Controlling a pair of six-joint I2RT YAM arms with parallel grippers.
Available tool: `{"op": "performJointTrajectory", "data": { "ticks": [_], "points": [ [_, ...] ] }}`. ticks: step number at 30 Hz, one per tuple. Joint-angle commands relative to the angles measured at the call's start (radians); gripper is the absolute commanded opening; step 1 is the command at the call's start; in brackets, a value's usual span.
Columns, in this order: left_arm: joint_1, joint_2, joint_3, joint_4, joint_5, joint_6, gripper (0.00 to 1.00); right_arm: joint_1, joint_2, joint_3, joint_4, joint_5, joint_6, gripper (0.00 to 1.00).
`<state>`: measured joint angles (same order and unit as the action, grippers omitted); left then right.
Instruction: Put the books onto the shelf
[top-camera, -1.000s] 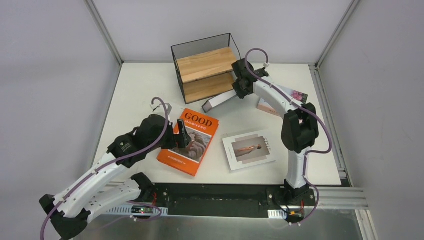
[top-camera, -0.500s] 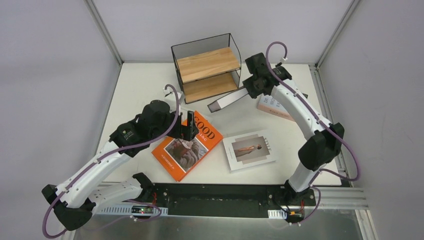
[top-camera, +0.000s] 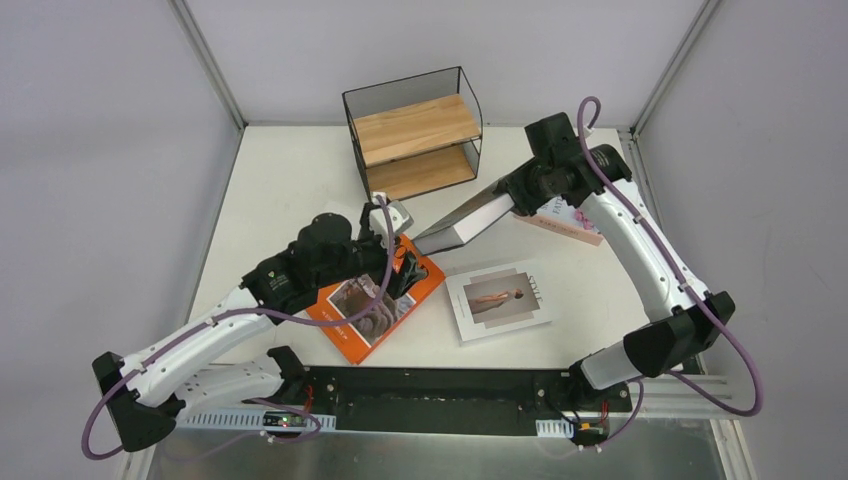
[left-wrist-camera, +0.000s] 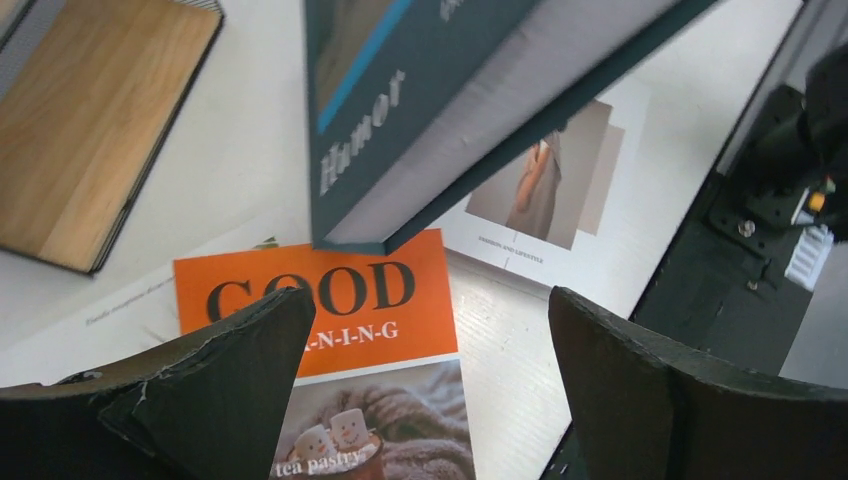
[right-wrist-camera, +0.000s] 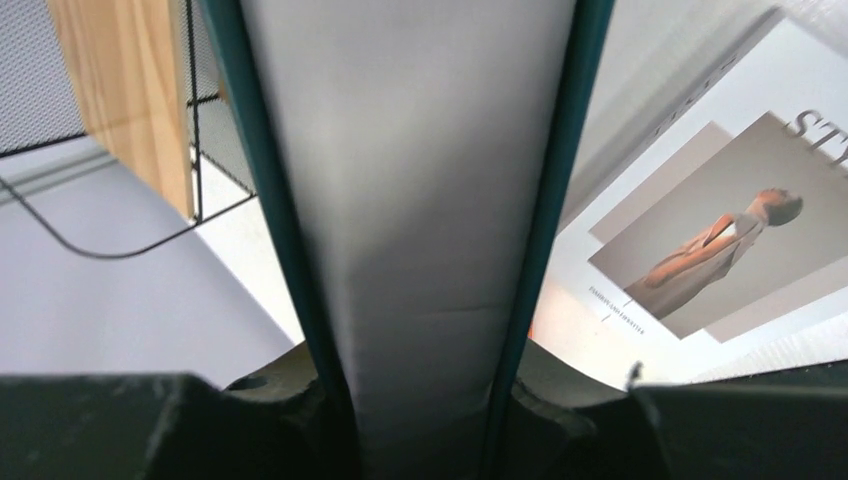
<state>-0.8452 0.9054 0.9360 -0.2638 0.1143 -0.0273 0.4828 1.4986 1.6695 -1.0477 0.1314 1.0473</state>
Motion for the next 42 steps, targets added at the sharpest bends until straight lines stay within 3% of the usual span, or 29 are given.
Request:
{"op": "performJointTrajectory", "data": {
  "ticks": [1, 4, 14, 25, 39, 42],
  "points": [
    [-0.042, -0.051, -0.080, 0.193, 0.105, 0.187, 0.95, -0.005, -0.045, -0.003, 0.026, -0.169, -0.015, 0.00],
    [-0.051, -0.085, -0.128, 0.257, 0.156, 0.235, 0.95, -0.007, -0.026, 0.004, 0.037, -0.234, -0.014, 0.00],
    [-0.063, -0.033, -0.089, 0.259, 0.062, 0.337, 0.92, -0.005, 0.005, 0.030, 0.037, -0.357, -0.016, 0.00],
    [-0.064, -0.053, -0.053, 0.216, -0.041, 0.472, 0.91, -0.005, -0.008, 0.012, 0.017, -0.329, -0.043, 0.00],
    [-0.064, 0.005, -0.024, 0.207, 0.015, 0.453, 0.93, 0.025, 0.000, -0.023, 0.090, -0.416, -0.050, 0.00],
    [-0.067, 0.034, -0.014, 0.213, 0.011, 0.457, 0.90, 0.039, 0.007, -0.019, 0.096, -0.421, -0.052, 0.00]
  ]
}}
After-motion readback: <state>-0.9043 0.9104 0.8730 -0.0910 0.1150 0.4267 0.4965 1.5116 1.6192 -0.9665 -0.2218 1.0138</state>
